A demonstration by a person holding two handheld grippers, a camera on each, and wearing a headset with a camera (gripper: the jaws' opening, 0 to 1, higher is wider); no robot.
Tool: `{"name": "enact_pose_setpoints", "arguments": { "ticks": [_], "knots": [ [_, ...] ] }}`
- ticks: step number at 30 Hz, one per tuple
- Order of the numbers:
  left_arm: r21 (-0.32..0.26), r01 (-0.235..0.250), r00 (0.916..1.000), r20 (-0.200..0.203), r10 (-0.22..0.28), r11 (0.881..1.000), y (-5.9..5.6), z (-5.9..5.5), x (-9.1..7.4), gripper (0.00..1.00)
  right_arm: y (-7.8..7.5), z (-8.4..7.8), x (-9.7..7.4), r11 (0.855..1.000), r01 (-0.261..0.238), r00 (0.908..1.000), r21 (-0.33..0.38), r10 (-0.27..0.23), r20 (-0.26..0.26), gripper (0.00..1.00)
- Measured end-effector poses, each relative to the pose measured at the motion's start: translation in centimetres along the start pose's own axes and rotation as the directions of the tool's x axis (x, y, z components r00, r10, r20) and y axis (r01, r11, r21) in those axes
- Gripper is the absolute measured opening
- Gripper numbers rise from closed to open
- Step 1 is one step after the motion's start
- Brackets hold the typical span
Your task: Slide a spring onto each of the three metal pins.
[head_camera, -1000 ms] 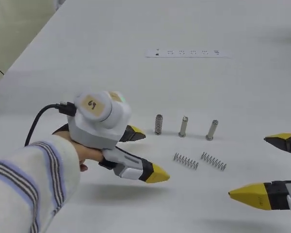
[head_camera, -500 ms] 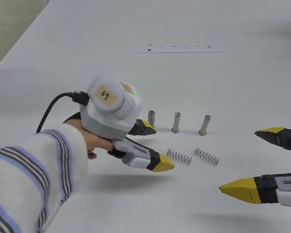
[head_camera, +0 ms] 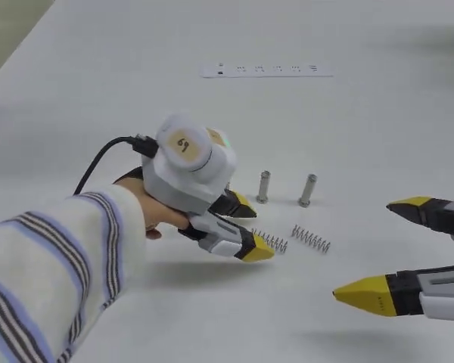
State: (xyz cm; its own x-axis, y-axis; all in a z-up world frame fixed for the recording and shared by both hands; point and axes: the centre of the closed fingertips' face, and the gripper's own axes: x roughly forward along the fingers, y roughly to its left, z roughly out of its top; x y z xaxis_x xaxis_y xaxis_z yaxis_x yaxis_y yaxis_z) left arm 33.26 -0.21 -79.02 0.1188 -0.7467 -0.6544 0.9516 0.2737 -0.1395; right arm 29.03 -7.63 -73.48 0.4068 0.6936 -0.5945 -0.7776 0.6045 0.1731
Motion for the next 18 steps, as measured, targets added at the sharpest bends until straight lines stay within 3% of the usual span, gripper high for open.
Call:
{"name": "enact_pose_setpoints", "arguments": {
  "ticks": [10, 18],
  "knots": [
    [0.056, 0.005, 0.9998, -0.019, -0.004, 0.998, 0.20, -0.42, 0.61, 0.16, -0.10, -0.10, -0.09, 1.000, 0.009, 1.0000, 0.008, -0.009, -0.001, 0.95],
    [0.074, 0.004, 0.9990, -0.045, 0.000, 0.997, 0.20, -1.04, 0.84, 0.11, -0.20, -0.24, -0.15, 1.000, 0.012, 0.9999, 0.008, -0.012, -0.009, 0.95]
  ]
}}
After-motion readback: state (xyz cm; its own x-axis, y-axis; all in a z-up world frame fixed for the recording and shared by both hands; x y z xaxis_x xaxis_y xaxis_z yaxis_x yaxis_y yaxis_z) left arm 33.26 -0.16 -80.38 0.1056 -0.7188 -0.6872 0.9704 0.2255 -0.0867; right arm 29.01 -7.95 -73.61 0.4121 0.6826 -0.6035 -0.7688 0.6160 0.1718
